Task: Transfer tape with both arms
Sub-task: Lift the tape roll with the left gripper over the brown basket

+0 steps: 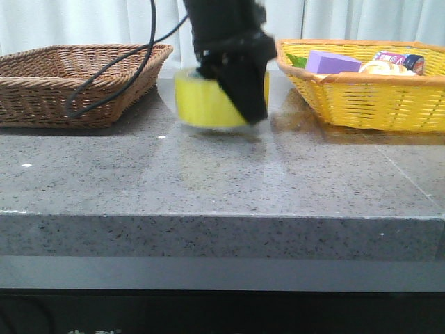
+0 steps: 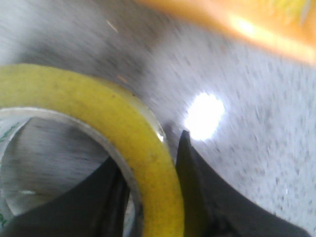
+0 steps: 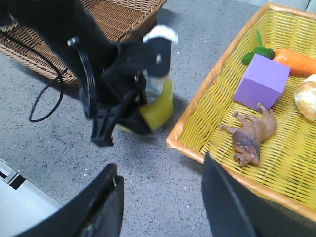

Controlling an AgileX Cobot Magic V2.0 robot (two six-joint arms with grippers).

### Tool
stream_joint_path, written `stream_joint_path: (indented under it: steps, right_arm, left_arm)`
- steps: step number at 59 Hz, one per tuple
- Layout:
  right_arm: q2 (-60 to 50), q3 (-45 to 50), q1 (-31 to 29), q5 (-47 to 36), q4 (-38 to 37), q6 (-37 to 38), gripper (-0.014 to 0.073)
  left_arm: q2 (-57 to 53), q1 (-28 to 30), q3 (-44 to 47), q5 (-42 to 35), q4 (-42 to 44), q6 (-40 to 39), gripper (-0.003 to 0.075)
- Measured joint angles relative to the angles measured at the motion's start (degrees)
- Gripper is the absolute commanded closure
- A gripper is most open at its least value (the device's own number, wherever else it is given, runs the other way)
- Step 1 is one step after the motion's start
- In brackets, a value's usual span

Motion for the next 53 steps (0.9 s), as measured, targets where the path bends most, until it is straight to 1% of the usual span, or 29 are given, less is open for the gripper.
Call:
stream_joint_path:
  steps: [10, 20, 31, 40, 48, 53]
  right_arm:
    - [0.00, 0.00, 0.00, 0.00, 0.00, 0.00, 0.0199]
    - [0.00, 0.00, 0.00, 0.00, 0.00, 0.00, 0.0199]
    - [0.00, 0.00, 0.00, 0.00, 0.00, 0.00, 0.0199]
    - [0.00, 0.00, 0.00, 0.00, 0.00, 0.00, 0.0199]
    - [0.00, 0.00, 0.00, 0.00, 0.00, 0.00, 0.0199]
    - [0.00, 0.00, 0.00, 0.00, 0.00, 0.00, 0.0199]
  left_arm:
    - [0.00, 1.76, -7.46, 0.11, 0.43, -4.75, 0.0549]
    - [-0.81, 5.33, -11.39, 0.55, 1.13, -8.07, 0.0549]
    - [-1.61, 11.96, -12.49, 0.64, 4.86, -12.04, 0.0549]
    - [-1.61, 18.18, -12.49, 0.99, 6.13, -13.38, 0.0549]
    - [-1.18, 22.24, -12.49, 0.99, 6.52, -13.66, 0.0549]
    - [0.22, 23.66, -12.49, 0.99, 6.52, -14.35, 0.0549]
